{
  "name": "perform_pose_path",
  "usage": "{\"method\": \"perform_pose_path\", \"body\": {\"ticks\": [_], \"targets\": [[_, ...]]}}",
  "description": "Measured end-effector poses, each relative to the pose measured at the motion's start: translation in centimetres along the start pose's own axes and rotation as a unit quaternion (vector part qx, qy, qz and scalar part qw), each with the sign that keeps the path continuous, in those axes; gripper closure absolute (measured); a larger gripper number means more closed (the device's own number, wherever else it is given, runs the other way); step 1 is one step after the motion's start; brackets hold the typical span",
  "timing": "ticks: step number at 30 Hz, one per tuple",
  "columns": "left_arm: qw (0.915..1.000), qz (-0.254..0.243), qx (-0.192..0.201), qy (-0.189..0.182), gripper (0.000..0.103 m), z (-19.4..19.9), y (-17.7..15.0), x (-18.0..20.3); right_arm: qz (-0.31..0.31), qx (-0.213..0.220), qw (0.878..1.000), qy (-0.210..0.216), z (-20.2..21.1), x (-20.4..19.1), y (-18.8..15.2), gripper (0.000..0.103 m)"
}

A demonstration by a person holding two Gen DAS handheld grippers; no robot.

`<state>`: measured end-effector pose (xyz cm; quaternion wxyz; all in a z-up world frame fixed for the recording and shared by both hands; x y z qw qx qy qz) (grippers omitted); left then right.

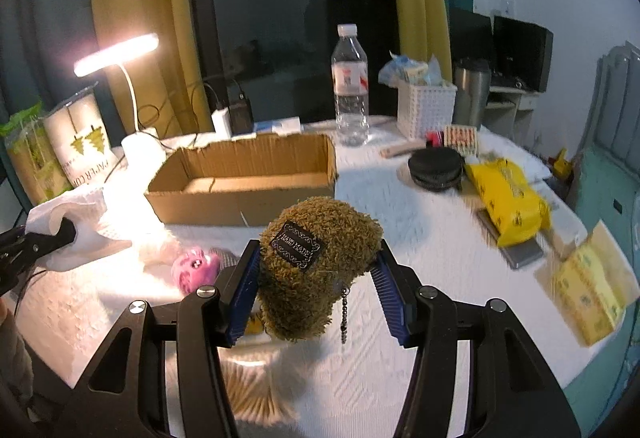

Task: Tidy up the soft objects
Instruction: 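Carry the towel and brown plush into the cardboard box with both grippers, releasing them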

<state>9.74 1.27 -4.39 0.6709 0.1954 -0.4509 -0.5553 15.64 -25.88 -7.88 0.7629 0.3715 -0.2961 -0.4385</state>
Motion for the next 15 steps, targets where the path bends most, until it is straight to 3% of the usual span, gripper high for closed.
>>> {"method": "perform_pose_path", "body": {"ticks": [15], "targets": [[0.9995,-0.003,0.03,0.004,0.085,-1.3,4.5,-0.9,0.015,0.026,0.999,0.011,-1.3,0.5,3.9,0.046]]}}
Point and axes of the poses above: each gripper's, at about its wrist camera, not at the fingertips, and z roughly against the way its jaws point, x to its right, y to its top, the point moved 1 cm from there along -z, roughly the way its jaws point, and after that the axes turned 13 degrees about z, right-handed, at the moved point
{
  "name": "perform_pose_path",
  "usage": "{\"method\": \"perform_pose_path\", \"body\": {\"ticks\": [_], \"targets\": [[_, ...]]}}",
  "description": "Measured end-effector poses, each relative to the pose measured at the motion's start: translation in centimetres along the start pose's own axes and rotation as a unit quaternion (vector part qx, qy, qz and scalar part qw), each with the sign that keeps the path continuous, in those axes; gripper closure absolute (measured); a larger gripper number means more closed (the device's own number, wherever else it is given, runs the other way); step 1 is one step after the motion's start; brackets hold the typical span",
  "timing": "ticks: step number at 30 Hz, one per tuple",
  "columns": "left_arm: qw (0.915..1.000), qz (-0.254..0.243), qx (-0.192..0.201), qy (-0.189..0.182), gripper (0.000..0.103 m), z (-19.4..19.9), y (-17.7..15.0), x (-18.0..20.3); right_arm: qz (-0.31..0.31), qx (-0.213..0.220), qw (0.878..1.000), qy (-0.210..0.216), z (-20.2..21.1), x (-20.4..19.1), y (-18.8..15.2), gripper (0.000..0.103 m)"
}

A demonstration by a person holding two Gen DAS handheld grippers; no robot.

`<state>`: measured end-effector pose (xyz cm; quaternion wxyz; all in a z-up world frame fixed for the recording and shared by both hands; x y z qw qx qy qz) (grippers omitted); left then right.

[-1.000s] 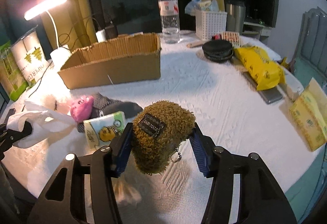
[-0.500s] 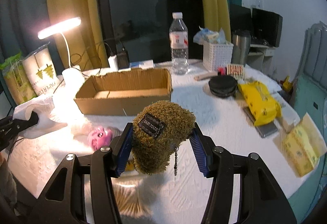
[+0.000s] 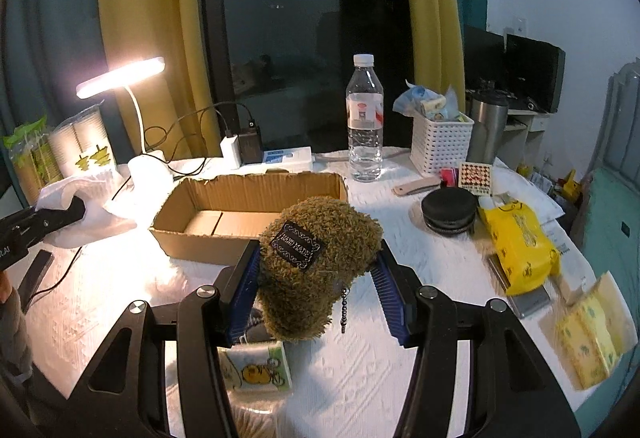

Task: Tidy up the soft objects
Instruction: 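Carry the towel and brown plush into the cardboard box with both grippers, releasing them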

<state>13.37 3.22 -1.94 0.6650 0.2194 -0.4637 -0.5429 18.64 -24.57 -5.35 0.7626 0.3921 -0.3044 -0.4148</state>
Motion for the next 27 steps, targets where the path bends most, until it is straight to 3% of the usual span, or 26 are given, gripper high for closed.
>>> {"method": "perform_pose_path", "body": {"ticks": [14,27], "targets": [[0.9999,0.005,0.004,0.013,0.085,-3.7,2.2,-0.9,0.008,-0.001,1.0,0.017,-3.2,0.5,1.8,0.046],[0.999,0.003,-0.018,0.042,0.084,-9.3,2.8,-2.1,0.013,-0.01,0.999,0.039,-7.9,1.1,3.4,0.045]]}}
Point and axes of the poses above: each gripper's, at about its wrist camera, not at the fingertips, and z roughly against the way its jaws point, x to its right, y to its top, the point moved 1 cm from there along -z, roughly the way its jaws point, and after that the axes turned 13 degrees about z, right-handed, at the moved point
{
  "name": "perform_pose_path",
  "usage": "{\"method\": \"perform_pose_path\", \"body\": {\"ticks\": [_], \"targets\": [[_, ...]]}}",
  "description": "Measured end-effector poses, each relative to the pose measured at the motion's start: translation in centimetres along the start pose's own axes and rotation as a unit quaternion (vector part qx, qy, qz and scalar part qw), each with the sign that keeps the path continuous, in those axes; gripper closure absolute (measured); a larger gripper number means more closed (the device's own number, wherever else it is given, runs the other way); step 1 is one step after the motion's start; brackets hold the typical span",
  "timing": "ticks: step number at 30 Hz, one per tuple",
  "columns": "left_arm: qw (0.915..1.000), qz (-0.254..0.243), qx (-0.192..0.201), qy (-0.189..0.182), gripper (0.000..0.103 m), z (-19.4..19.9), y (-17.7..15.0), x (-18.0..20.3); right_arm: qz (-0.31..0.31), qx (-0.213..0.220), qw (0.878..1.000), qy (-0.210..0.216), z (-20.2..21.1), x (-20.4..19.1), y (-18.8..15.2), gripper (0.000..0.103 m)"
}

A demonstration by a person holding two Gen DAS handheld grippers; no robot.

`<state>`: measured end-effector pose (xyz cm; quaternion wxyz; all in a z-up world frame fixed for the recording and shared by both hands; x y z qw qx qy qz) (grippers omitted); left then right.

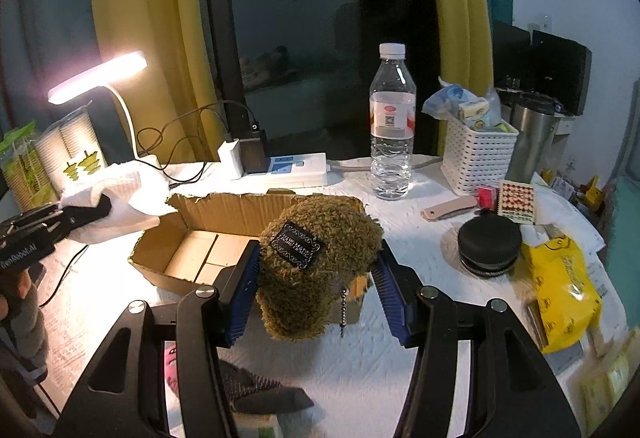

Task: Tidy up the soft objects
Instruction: 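Carry the towel and brown plush into the cardboard box with both grippers, releasing them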

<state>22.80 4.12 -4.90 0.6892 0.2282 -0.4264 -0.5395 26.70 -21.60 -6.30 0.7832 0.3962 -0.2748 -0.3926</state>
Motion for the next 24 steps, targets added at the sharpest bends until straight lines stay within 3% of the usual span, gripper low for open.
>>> {"method": "perform_pose_path", "body": {"ticks": [7,9,11,17,19,22,24], "targets": [[0.9988,-0.001,-0.029,0.04,0.073,-4.3,-0.3,-0.6,0.003,-0.013,1.0,0.013,-3.2,0.2,0.7,0.045],[0.9982,-0.001,-0.039,0.045,0.064,-5.3,-0.4,-0.8,0.004,-0.016,1.0,0.015,-4.0,0.3,0.8,0.045],[0.9979,0.0,-0.043,0.049,0.04,-6.1,-0.6,-0.8,0.006,-0.02,1.0,0.017,-4.8,0.3,0.8,0.045],[0.9974,0.001,-0.052,0.05,0.04,-7.2,-0.8,-0.9,0.011,-0.027,0.999,0.025,-6.6,0.3,0.8,0.044],[0.9971,0.001,-0.054,0.053,0.037,-7.4,-0.8,-0.9,0.012,-0.029,0.999,0.028,-7.1,0.4,0.8,0.041],[0.9975,0.007,-0.049,0.051,0.018,-7.3,-0.7,-1.0,0.008,-0.03,0.999,0.036,-7.6,0.5,0.7,0.036],[0.9979,0.01,-0.043,0.047,0.013,-7.1,-0.5,-1.0,0.005,-0.031,0.999,0.038,-7.7,0.6,0.7,0.027]]}}
Point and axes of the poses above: each gripper's, at about its wrist camera, not at the fingertips, and z roughly against the way its jaws point, x to its right, y to its top, the point moved 1 cm from there along -z, roughly the way its jaws point, and after that the axes turned 13 degrees about z, right-handed, at the moved point
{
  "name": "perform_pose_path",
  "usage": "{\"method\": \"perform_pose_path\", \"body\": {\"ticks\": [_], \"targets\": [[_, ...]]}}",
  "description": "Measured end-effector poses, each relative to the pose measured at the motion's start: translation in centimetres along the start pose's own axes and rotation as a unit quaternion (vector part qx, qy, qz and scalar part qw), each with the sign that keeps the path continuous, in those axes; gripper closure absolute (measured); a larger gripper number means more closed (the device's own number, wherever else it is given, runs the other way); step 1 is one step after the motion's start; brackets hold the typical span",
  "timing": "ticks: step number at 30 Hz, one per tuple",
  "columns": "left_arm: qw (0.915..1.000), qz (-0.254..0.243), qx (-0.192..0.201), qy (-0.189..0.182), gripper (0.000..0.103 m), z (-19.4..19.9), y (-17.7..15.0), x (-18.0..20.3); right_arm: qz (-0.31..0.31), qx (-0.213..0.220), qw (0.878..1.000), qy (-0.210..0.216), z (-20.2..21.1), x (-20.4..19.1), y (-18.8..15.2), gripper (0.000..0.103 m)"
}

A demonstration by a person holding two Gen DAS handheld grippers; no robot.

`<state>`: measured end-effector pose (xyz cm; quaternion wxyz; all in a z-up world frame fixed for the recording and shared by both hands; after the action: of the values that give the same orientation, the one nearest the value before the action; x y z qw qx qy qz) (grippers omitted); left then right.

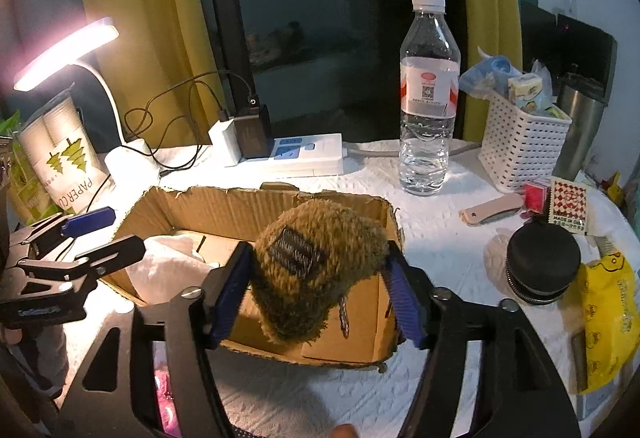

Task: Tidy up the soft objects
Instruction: 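Carry the towel and brown plush into the cardboard box with both grippers, releasing them, then withdraw both grippers from the box toward the remaining items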

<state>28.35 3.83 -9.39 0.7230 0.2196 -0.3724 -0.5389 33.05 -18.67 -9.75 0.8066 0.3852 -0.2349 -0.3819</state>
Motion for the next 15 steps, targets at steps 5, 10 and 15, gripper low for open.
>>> {"method": "perform_pose_path", "body": {"ticks": [5,10,15], "targets": [[0.9999,-0.002,0.011,-0.006,0.007,0.8,0.1,0.1,0.001,0.009,1.0,-0.019,0.4,0.2,0.0,0.02],[0.9997,-0.004,0.023,-0.006,0.007,2.1,0.3,0.2,0.004,0.016,1.0,-0.027,1.6,0.0,0.1,0.02],[0.9993,-0.003,0.036,-0.006,0.007,4.0,0.2,0.1,0.014,0.021,0.999,-0.033,3.1,-0.9,-0.1,0.02]]}}
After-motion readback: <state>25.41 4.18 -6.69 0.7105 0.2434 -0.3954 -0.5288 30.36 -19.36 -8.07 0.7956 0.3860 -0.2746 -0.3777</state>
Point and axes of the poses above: each gripper's, at about its wrist camera, not at the fingertips, and z roughly against the way its jaws point, x to its right, y to its top, the point moved 1 cm from there along -z, roughly the way its jaws point, and after that the axes turned 13 degrees about z, right-handed, at the moved point
